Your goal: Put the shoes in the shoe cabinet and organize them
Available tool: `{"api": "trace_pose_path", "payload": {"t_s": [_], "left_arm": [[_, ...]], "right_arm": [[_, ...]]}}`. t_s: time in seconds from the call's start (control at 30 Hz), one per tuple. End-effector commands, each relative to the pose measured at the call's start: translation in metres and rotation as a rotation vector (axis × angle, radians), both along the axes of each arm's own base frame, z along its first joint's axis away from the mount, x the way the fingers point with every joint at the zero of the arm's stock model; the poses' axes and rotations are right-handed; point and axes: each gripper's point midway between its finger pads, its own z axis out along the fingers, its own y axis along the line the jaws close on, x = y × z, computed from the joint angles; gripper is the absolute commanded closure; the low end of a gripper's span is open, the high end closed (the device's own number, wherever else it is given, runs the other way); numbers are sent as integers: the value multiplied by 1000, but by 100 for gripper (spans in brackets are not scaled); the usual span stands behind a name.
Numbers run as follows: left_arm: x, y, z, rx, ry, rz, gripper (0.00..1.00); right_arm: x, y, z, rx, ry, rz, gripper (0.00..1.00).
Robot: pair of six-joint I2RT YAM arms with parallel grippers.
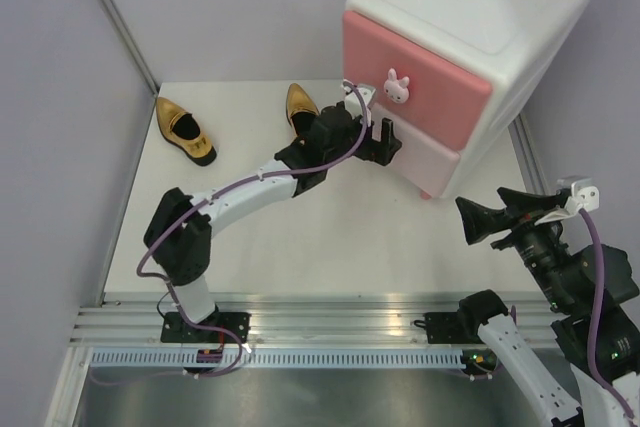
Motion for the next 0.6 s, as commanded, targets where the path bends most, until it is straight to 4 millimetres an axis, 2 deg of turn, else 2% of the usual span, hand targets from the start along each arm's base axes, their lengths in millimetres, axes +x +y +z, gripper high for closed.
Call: {"api": "trace_pose_path", "payload": {"t_s": [0.0,0.07,0.1,0.13,0.17,0.2,0.27,0.33,0.37,0.4,0.57], "left_arm": [[-27,13,90,-104,-130,-74,0],[-41,23,103,-81,-118,-102,0],[-45,26,118,-82,-132,-112,0],[-50,30,115,-45,-101,-118,0],[-52,33,123,-41,-103,-121,0],[-53,34,141,-48,-121,-122,0],[-57,34,153,-32,-108,-140,0],[-58,34,161,-36,-99,-146,0],[-58,32,155,-19,-72,-149,0],[-58,32,168,-38,-82,-145,0],[-45,27,168,-17,-62,-108,1]], "right_arm": [[-6,-5,17,10,-50,-14,2],[-6,-5,19,8,-54,-13,2],[-6,-5,20,5,-55,-12,2],[-6,-4,22,5,-61,-7,2],[-5,-3,23,4,-63,-4,2],[-5,-3,24,6,-67,-3,2],[-4,-2,28,12,-80,0,2],[-4,3,29,15,-85,26,2],[-4,4,29,18,-85,31,2],[-4,4,29,18,-86,31,2],[-2,6,26,26,-82,38,2]]}}
